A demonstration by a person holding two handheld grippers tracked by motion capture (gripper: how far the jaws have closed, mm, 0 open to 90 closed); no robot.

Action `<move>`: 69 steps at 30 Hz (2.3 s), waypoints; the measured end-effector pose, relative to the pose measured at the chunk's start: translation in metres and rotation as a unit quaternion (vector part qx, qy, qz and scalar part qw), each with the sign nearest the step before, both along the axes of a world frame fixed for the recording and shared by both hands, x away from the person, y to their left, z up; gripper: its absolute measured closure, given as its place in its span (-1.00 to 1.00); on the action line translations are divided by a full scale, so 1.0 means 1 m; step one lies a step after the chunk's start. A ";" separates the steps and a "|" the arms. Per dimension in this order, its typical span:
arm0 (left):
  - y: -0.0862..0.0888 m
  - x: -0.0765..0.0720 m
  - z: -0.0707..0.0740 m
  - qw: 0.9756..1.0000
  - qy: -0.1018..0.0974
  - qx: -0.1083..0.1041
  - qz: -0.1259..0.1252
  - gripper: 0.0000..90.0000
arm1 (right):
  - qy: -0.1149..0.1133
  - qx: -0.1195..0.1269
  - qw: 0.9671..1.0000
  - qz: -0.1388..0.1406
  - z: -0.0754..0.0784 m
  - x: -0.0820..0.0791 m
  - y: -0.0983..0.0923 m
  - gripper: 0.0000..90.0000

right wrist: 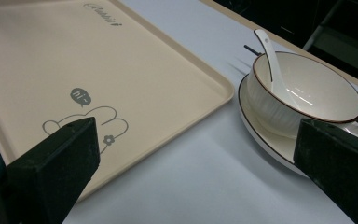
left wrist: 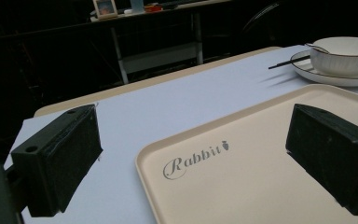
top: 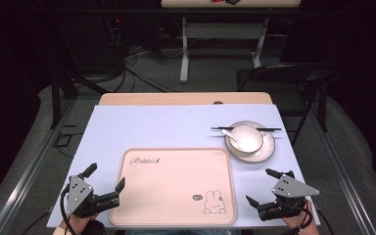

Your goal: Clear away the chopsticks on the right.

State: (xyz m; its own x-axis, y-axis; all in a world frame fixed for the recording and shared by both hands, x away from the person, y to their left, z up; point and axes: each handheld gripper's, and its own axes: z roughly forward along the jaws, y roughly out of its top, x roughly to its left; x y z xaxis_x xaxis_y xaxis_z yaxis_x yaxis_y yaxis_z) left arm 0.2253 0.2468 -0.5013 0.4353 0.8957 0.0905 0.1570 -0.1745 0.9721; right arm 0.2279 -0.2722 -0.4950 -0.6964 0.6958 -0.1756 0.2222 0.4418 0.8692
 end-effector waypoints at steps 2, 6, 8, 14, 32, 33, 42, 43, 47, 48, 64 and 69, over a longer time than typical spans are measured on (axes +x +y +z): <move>0.000 0.000 0.000 1.000 0.000 0.000 -0.001 -0.93 | 0.001 0.000 1.000 -0.001 0.000 0.000 0.000 -1.00; 0.000 0.000 0.000 1.000 0.000 0.000 -0.001 -0.93 | -0.001 -0.006 1.000 -0.004 0.000 0.000 0.000 -1.00; 0.000 0.000 0.000 1.000 0.000 0.003 -0.001 -0.93 | -0.001 -0.006 1.000 -0.004 0.000 0.000 0.000 -1.00; 0.000 -0.001 0.000 1.000 0.002 0.004 0.002 -0.93 | 0.003 -0.019 0.999 -0.035 0.000 0.005 -0.002 -1.00; 0.002 -0.003 0.000 1.000 0.007 0.004 0.008 -0.93 | 0.051 -0.085 0.995 -0.028 0.008 0.035 -0.010 -1.00; 0.003 -0.002 0.000 1.000 0.008 0.005 0.009 -0.93 | 0.052 -0.088 0.994 -0.027 0.009 0.037 -0.011 -1.00; 0.002 -0.002 0.000 1.000 0.008 0.005 0.007 -0.93 | 0.080 -0.134 0.988 -0.002 0.015 0.061 -0.023 -1.00; 0.002 -0.002 0.000 1.000 0.008 0.005 0.007 -0.93 | 0.085 -0.140 0.986 -0.002 0.015 0.065 -0.024 -1.00; 0.003 -0.002 0.000 1.000 0.007 0.004 0.008 -0.93 | 0.100 -0.147 0.984 0.009 0.018 0.080 -0.027 -1.00; 0.003 -0.002 0.000 1.000 0.007 0.003 0.007 -0.93 | 0.100 -0.151 0.983 0.012 0.019 0.083 -0.027 -1.00; 0.003 -0.003 0.000 1.000 0.006 0.004 0.006 -0.93 | 0.123 -0.214 0.967 0.061 0.043 0.130 -0.019 -1.00; 0.002 -0.003 0.000 1.000 0.006 0.004 0.007 -0.93 | 0.126 -0.224 0.964 0.071 0.051 0.143 -0.017 -1.00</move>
State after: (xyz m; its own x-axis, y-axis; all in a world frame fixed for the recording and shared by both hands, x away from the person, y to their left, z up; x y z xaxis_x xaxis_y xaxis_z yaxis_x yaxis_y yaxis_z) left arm 0.2226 0.2491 -0.5012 0.4241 0.9008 0.0931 0.1719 -0.1809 0.9684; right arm 0.3712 -0.2893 -0.4440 -0.8384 0.4848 -0.2491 0.3116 0.8013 0.5108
